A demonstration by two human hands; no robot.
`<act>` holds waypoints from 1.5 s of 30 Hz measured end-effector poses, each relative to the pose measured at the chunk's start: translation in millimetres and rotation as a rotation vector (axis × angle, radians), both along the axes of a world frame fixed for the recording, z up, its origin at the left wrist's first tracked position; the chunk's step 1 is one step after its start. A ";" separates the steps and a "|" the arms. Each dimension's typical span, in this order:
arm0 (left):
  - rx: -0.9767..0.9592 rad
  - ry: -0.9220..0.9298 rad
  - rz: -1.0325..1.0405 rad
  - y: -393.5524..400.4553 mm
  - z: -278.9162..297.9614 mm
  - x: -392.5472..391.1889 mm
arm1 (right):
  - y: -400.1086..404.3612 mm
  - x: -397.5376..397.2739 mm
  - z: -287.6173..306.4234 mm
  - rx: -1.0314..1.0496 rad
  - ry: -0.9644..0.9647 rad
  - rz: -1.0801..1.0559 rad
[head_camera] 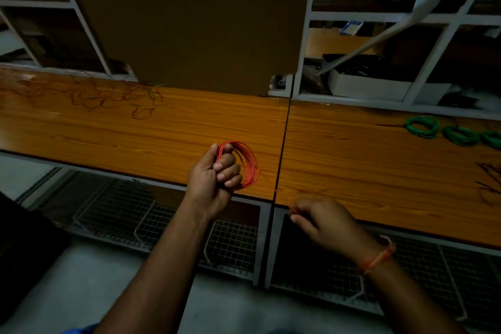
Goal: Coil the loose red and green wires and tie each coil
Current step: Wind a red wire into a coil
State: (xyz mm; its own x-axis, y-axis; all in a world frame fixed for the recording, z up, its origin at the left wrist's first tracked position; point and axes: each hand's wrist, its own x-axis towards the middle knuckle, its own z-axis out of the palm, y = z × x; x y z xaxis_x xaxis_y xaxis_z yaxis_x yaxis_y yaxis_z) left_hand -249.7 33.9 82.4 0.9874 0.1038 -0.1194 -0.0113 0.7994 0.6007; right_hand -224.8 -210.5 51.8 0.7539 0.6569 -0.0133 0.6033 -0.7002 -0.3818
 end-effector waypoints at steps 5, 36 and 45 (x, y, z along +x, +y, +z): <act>0.326 0.025 0.121 -13.6 -7.4 -0.2 | 4.9 -16.2 27.8 0.098 -0.149 0.277; 0.568 -0.111 -0.350 -38.0 4.8 -22.9 | 20.3 27.5 54.5 0.738 0.003 -0.020; 0.000 -0.077 -0.240 -27.5 -2.9 -13.7 | 2.7 21.5 10.8 0.853 0.346 -0.150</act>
